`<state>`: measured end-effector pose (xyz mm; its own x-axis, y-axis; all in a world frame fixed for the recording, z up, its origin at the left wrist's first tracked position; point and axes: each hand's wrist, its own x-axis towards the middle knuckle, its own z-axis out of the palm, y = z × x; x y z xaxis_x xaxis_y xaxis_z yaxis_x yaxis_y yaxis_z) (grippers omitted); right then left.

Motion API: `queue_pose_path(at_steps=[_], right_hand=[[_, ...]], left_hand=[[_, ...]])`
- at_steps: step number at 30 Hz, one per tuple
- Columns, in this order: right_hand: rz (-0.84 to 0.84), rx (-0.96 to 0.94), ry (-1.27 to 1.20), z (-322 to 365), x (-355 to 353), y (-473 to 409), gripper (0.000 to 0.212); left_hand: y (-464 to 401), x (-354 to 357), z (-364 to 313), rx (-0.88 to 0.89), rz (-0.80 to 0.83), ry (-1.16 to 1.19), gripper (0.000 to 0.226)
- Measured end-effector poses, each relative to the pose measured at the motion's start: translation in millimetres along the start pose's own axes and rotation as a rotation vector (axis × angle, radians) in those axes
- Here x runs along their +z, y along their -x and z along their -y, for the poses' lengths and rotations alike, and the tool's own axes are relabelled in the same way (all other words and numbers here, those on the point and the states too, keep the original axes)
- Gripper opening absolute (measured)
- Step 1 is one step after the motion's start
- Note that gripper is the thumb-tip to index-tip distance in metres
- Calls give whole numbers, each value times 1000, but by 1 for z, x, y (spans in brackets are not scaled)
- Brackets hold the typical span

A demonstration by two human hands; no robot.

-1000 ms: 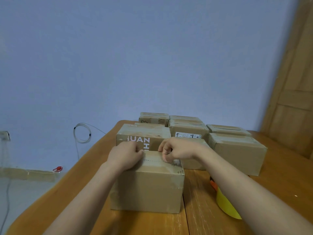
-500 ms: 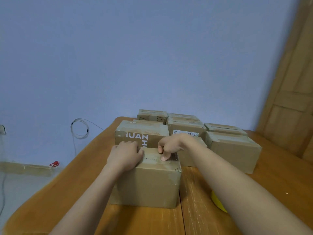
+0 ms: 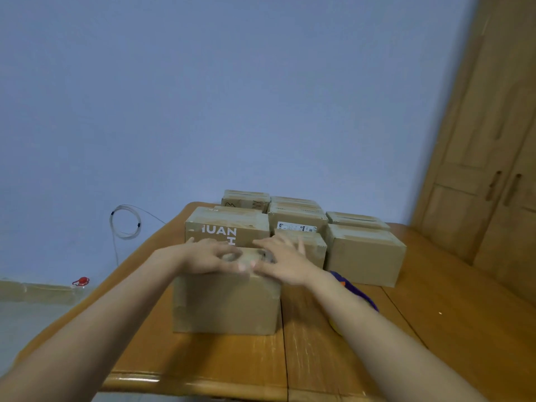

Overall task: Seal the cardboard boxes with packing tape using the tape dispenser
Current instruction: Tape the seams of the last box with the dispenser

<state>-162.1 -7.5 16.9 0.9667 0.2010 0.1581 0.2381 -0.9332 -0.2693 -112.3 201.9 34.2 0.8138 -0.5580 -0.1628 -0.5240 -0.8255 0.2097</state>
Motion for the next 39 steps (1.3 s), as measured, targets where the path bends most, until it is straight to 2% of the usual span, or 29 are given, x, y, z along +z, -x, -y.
queue_pose_path(at_steps=[2,4,7,11,18,21,25,28,35,39], right_hand=[[94,-45,116,5,7,7,72],[131,-47,160,6,17,9,83],[82,-36,118,5,23,11,90],[97,-42,94,5,22,14,87],[112,-73,129,1,-6,28,78],[57,-85,151,-1,-37,37,73],[-42,-101,211,-11,-83,39,72],[-103,-94,268,-22,-112,37,72],[-244,-44,358,-63,-172,26,71],[-275,18,389,-93,-204,10,71]], left_hand=[[2,0,1,13,93,-79,134],[2,1,4,-6,117,-153,137],[-1,10,12,-32,70,-187,116],[4,20,13,-1,-60,-167,100],[18,0,-17,7,-116,-256,88],[22,-18,-35,19,-139,-239,87],[22,-48,-65,58,-200,-245,103],[14,-69,-85,96,-292,-281,88],[-29,-106,-130,165,-526,-424,76],[-70,-132,-157,222,-588,-430,72]])
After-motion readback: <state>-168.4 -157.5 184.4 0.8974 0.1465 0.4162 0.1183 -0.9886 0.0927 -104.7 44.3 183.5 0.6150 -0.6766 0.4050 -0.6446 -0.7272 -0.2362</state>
